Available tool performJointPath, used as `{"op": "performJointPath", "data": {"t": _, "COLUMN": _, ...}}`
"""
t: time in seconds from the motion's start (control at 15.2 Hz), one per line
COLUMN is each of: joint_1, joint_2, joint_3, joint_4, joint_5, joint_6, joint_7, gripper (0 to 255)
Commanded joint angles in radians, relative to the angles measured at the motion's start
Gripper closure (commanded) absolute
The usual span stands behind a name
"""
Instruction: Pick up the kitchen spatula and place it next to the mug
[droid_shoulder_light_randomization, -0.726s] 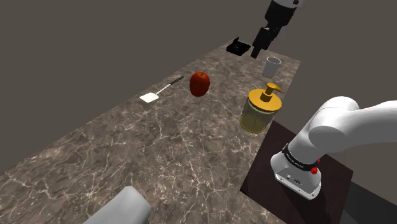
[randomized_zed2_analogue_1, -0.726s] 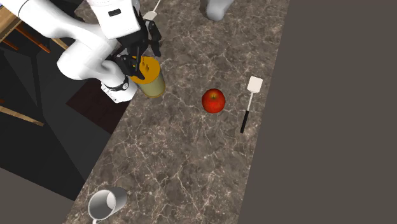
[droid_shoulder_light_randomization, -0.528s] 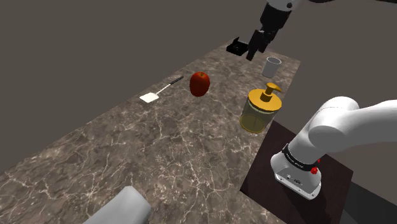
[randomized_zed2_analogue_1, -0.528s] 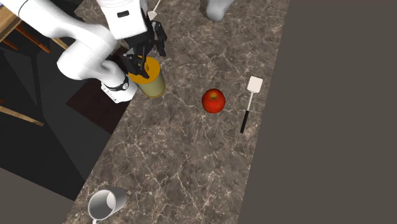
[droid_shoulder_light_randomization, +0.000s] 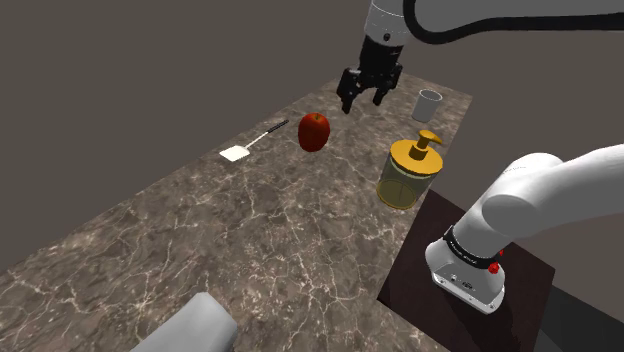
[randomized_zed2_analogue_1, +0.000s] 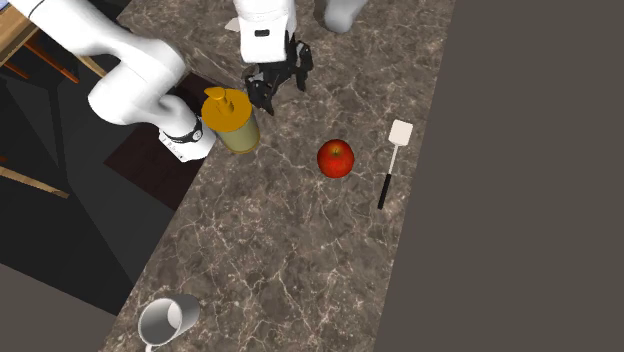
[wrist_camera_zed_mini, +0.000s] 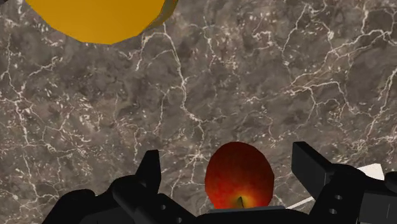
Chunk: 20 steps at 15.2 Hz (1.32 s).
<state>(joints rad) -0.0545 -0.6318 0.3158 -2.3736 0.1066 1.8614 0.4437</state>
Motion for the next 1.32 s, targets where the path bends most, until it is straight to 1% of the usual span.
{"op": "performJointPath", "data": {"t": 0.0, "joint_1": -0.026, "joint_2": 0.064, "joint_3": 0.053, "joint_4": 0.029, "joint_5": 0.008, "joint_6": 0.032, "joint_7": 0.116, "gripper": 0}}
{"op": "performJointPath", "data": {"t": 0.2, "joint_1": -0.067, "joint_2": 0.174, "joint_3": 0.134, "joint_4": 0.083, "joint_5": 0.001, "joint_6": 0.082, "joint_7": 0.287, "gripper": 0}}
{"op": "performJointPath", "data": {"t": 0.4, "joint_1": -0.111, "joint_2": 0.299, "joint_3": 0.211, "joint_4": 0.152, "joint_5": -0.032, "joint_6": 0.125, "joint_7": 0.465, "gripper": 0}}
{"op": "performJointPath", "data": {"t": 0.53, "joint_1": -0.139, "joint_2": 0.390, "joint_3": 0.257, "joint_4": 0.206, "joint_5": -0.071, "joint_6": 0.147, "joint_7": 0.588, "gripper": 0}}
{"op": "performJointPath", "data": {"t": 0.73, "joint_1": -0.169, "joint_2": 0.538, "joint_3": 0.311, "joint_4": 0.298, "joint_5": -0.152, "joint_6": 0.168, "joint_7": 0.780, "gripper": 0}}
{"op": "performJointPath", "data": {"t": 0.86, "joint_1": -0.173, "joint_2": 0.641, "joint_3": 0.330, "joint_4": 0.368, "joint_5": -0.218, "joint_6": 0.171, "joint_7": 0.908, "gripper": 0}}
{"op": "performJointPath", "data": {"t": 0.99, "joint_1": -0.161, "joint_2": 0.744, "joint_3": 0.332, "joint_4": 0.443, "joint_5": -0.283, "joint_6": 0.167, "joint_7": 1.029, "gripper": 0}}
{"op": "performJointPath", "data": {"t": 1.25, "joint_1": -0.106, "joint_2": 0.936, "joint_3": 0.294, "joint_4": 0.608, "joint_5": -0.387, "joint_6": 0.141, "joint_7": 1.235, "gripper": 0}}
